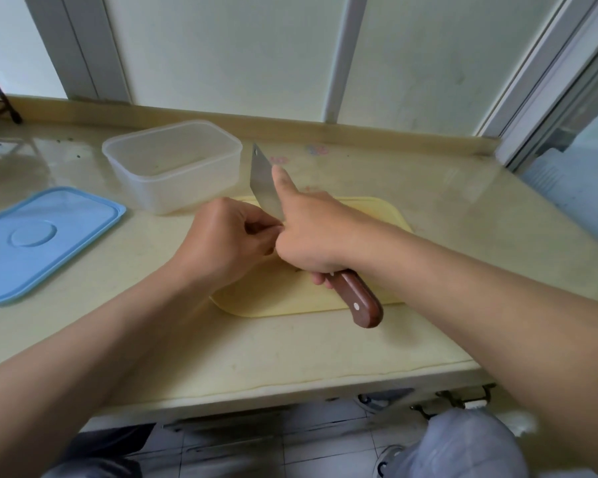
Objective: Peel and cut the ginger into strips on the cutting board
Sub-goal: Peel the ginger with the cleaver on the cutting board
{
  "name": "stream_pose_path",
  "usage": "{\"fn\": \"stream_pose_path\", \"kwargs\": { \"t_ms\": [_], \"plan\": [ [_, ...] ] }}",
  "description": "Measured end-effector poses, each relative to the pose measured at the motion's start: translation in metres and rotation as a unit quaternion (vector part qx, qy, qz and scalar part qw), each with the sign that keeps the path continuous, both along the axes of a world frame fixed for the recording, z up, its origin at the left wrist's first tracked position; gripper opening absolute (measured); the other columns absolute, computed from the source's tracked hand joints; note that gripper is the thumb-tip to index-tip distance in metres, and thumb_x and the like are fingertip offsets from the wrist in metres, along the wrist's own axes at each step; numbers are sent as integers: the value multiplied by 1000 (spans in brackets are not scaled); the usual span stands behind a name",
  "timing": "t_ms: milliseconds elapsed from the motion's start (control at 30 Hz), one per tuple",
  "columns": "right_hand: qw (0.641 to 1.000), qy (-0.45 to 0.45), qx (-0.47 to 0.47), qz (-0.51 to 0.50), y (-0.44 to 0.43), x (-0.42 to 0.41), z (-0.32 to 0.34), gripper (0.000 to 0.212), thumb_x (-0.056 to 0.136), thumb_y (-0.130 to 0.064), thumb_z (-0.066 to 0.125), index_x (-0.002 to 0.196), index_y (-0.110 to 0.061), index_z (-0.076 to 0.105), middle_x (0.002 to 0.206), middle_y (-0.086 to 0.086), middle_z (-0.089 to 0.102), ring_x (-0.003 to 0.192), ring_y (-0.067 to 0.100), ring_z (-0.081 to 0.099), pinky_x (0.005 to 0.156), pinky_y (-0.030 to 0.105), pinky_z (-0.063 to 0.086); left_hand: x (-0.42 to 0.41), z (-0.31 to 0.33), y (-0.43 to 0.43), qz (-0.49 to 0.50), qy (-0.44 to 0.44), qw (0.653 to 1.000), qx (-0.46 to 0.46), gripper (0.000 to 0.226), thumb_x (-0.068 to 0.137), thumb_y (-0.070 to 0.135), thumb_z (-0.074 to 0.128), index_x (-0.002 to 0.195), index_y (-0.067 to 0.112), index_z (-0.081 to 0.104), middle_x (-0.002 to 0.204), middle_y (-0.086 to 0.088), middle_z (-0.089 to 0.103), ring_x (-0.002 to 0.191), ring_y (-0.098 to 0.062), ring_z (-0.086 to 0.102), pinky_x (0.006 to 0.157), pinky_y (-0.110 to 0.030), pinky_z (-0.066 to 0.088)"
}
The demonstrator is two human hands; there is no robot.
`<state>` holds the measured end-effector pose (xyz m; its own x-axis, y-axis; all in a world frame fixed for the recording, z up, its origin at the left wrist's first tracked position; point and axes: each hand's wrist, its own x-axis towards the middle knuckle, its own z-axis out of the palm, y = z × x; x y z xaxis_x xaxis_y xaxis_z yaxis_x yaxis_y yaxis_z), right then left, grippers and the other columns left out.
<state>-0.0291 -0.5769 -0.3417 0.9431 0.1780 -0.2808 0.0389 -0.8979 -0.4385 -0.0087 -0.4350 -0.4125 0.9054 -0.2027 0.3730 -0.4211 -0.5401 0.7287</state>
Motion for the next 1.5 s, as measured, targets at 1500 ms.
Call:
{"fn": "stream_pose_path", "kwargs": {
  "t_ms": [1500],
  "plan": [
    [972,-61,206,-94,-47,-28,8,99,90,-1,42,158,-64,7,64,5,72,41,21,63,41,36,56,3,5,9,-78,100,992,-1,10,89,18,73,99,19,75,84,13,74,78,-2,71,73,-26,58]
  ]
}}
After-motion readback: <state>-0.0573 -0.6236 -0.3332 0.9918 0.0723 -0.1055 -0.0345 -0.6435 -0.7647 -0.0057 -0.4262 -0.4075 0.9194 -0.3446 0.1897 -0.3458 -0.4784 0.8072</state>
